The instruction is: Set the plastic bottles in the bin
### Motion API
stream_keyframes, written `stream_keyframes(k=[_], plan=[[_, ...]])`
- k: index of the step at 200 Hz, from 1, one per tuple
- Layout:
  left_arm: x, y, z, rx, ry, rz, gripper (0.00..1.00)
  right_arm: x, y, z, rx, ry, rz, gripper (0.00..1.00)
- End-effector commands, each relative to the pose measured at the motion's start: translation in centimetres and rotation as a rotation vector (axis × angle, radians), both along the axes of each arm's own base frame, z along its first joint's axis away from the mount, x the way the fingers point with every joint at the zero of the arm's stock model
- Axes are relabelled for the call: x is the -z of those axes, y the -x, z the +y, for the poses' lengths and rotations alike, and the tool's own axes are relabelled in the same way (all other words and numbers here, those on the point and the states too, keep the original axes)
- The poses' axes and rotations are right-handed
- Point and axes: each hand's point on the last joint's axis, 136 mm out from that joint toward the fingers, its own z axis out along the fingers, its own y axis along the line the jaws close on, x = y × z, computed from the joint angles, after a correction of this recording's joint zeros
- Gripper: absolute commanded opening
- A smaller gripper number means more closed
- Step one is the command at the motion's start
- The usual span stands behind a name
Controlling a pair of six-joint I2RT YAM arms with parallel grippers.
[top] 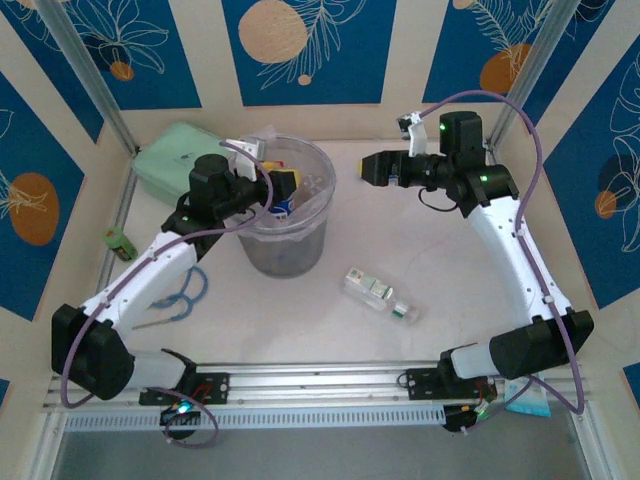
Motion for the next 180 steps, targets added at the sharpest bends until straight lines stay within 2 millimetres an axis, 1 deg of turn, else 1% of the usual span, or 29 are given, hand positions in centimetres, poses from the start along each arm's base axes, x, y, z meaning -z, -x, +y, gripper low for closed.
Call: stream_keyframes(k=[1, 15, 30, 48, 60, 83, 99, 110, 119, 135, 152, 163, 180], plan=[[2.7, 1.9, 0.4, 0.036, -0.098, 0.097, 0.5, -1.6, 0.5, 1.6, -0.059, -0.058, -0.007, 0.86], [1.9, 2.3, 1.1, 0.012, -0.121, 0.084, 0.62, -2.3, 0.6, 2.8, -0.091, -0.068, -0.022, 0.84], [0.8, 2.6, 1.8, -0.014, -0.13, 0.063, 0.7, -3.0, 0.5, 4.3, -0.127, -0.076, -0.031, 0.81], [-0.9, 3.0, 2.4, -0.032, -0.121, 0.036, 0.78, -3.6, 0.4, 6.6, -0.178, -0.081, -0.042, 0.75], [-2.1, 3.3, 2.9, -0.05, -0.118, 0.021, 0.83, -4.0, 0.4, 8.2, -0.212, -0.08, -0.051, 0.7], [-3.3, 3.6, 4.4, -0.111, -0.129, 0.011, 0.9, -4.0, 0.4, 11.4, -0.272, -0.082, -0.059, 0.58], [-4.0, 3.7, 5.5, -0.153, -0.124, 0.013, 0.93, -3.6, 0.7, 13.5, -0.314, -0.076, -0.05, 0.51], [-4.3, 3.7, 6.6, -0.193, -0.116, 0.028, 0.94, -3.0, 1.0, 14.6, -0.339, -0.061, -0.042, 0.44], [-4.3, 3.5, 7.8, -0.241, -0.109, 0.049, 0.95, -2.4, 1.4, 15.3, -0.352, -0.045, -0.039, 0.41], [-3.9, 3.1, 10.0, -0.326, -0.099, 0.087, 0.94, -1.6, 2.0, 16.2, -0.378, -0.037, -0.033, 0.4], [-2.6, 2.6, 12.4, -0.421, -0.107, 0.13, 0.94, -1.4, 2.3, 16.9, -0.407, -0.043, -0.026, 0.38], [-1.6, 2.4, 13.6, -0.471, -0.096, 0.163, 0.93, -0.6, 2.1, 17.3, -0.41, -0.02, -0.015, 0.36], [-0.2, 2.2, 14.7, -0.511, -0.068, 0.197, 0.93, 1.0, 1.9, 17.9, -0.414, 0.023, -0.001, 0.33]])
